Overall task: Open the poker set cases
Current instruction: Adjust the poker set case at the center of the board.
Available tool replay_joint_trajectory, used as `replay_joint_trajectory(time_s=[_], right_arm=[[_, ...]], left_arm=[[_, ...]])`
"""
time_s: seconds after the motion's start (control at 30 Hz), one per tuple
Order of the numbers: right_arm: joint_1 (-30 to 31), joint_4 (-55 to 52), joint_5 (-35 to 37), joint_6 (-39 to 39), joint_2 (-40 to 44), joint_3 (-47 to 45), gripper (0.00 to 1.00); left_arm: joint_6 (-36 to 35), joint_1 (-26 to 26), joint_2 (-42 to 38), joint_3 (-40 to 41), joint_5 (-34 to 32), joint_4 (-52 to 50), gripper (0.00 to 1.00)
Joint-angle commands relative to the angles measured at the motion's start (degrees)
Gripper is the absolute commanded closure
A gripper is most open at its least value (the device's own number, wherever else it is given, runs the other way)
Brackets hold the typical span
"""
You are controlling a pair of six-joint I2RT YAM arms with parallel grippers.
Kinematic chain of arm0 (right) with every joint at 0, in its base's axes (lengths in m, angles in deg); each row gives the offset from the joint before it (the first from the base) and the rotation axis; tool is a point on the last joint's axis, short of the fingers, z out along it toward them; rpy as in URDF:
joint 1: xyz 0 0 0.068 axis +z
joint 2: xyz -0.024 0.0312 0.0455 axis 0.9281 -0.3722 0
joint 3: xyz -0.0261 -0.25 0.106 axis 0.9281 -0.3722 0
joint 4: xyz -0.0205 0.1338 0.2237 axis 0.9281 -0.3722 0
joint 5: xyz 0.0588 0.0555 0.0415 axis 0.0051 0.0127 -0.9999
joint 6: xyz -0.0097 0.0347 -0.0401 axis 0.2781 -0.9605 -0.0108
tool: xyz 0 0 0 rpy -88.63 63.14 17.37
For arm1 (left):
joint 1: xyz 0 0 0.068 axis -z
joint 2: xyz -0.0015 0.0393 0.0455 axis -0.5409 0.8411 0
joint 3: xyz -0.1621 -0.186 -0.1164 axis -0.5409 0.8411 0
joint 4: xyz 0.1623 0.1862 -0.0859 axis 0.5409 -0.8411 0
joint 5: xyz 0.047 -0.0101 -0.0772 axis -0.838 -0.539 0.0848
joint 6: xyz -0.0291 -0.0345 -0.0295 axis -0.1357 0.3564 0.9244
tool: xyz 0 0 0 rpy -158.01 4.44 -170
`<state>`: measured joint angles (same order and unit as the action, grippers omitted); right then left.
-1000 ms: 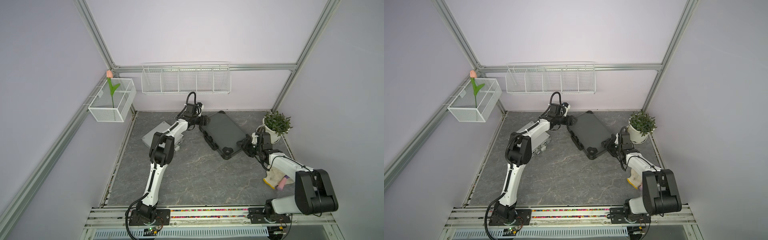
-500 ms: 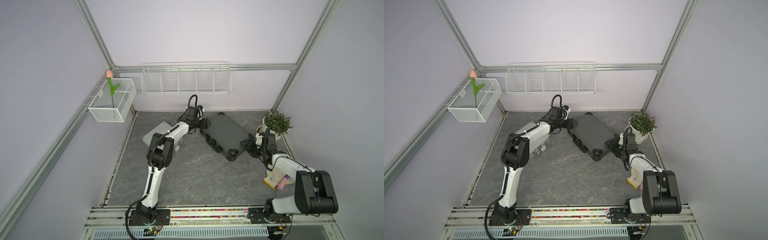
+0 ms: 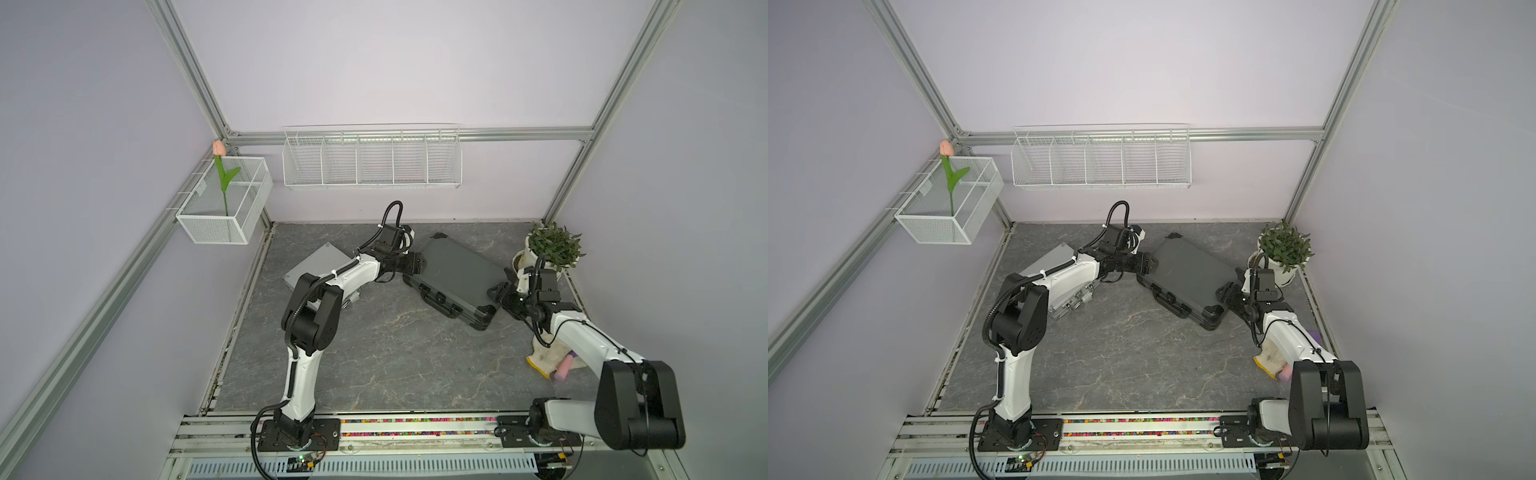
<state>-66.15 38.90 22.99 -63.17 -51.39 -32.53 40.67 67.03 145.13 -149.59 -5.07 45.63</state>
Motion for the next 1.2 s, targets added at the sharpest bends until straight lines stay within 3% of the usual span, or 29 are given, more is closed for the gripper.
replay_joint_trajectory(time_s=[0.0,0.5,0.87,1.17], right_arm=[[5.62,-2.30,-10.66,1.59,-1.12,-1.45,0.32],[7.18,-1.17,-7.95,-0.63,0.03,-6.39,0.23],[5.52,-6.38,-2.25,3.94,0.56,-1.60,0.09],[3.72,-8.85,0.42,6.66,-1.52,1.04,0.04]], left_arm=[[1.10,11.49,-1.37,5.10,17.56,-9.48,0.24],[0.82,14.83,-14.24,23.50,18.68,-3.91,0.24],[1.51,12.56,-22.50,23.07,10.27,-9.63,0.21],[7.12,8.35,-21.87,20.38,10.91,-6.87,0.15]])
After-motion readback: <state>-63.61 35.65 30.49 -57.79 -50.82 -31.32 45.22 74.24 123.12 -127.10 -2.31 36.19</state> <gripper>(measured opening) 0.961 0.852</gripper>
